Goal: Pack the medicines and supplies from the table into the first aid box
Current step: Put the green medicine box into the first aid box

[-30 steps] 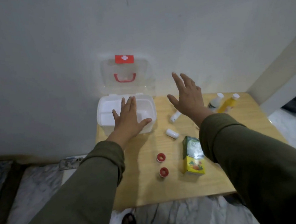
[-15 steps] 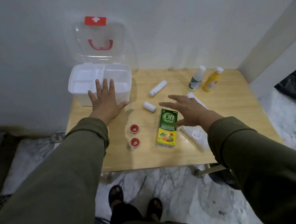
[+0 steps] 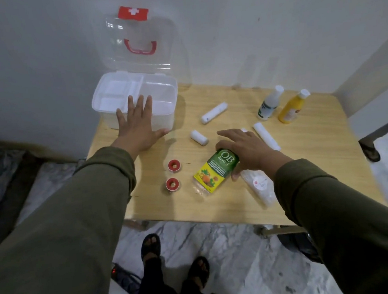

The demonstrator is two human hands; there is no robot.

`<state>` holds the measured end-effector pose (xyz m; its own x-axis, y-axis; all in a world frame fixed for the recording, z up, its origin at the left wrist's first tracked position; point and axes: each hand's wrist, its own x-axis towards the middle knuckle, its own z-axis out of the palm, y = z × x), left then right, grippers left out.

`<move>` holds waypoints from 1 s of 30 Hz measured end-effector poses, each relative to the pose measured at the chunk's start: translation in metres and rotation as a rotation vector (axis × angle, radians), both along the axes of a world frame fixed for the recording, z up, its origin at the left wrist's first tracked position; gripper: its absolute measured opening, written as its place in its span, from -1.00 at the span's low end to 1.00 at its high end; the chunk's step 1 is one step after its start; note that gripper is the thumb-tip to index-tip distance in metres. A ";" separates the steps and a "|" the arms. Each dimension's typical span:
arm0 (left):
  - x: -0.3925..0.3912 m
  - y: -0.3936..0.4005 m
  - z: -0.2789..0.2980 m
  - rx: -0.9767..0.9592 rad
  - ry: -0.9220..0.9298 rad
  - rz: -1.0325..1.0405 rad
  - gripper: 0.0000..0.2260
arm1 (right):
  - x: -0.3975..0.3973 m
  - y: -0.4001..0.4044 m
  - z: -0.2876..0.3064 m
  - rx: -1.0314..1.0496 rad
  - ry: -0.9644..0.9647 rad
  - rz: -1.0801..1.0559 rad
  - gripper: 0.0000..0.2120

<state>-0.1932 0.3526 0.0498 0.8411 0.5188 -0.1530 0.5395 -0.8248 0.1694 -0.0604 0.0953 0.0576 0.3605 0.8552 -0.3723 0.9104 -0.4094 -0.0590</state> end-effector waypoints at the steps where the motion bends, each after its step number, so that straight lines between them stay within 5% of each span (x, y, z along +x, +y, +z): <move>1: 0.000 0.000 0.000 0.000 0.001 -0.001 -0.13 | 0.002 -0.001 0.002 0.009 0.016 -0.010 -0.17; 9: -0.003 -0.001 0.017 -0.044 0.006 -0.001 -0.17 | 0.021 -0.002 0.059 0.318 0.286 -0.316 -0.27; 18: -0.016 0.041 0.050 -0.040 -0.045 0.008 -0.23 | 0.018 0.049 0.094 0.775 0.320 -0.603 -0.24; 23: -0.020 0.081 0.057 -0.052 0.025 -0.001 -0.17 | 0.012 0.103 0.093 0.766 0.237 -0.597 -0.17; 30: -0.012 0.132 0.046 -0.146 0.077 -0.168 0.00 | 0.014 0.172 0.085 0.502 0.067 -0.482 -0.08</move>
<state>-0.2054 0.4849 0.0958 0.8968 0.3397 -0.2834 0.4123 -0.8740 0.2572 -0.0462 0.2669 0.1425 0.7327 0.6805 -0.0086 0.6222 -0.6750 -0.3965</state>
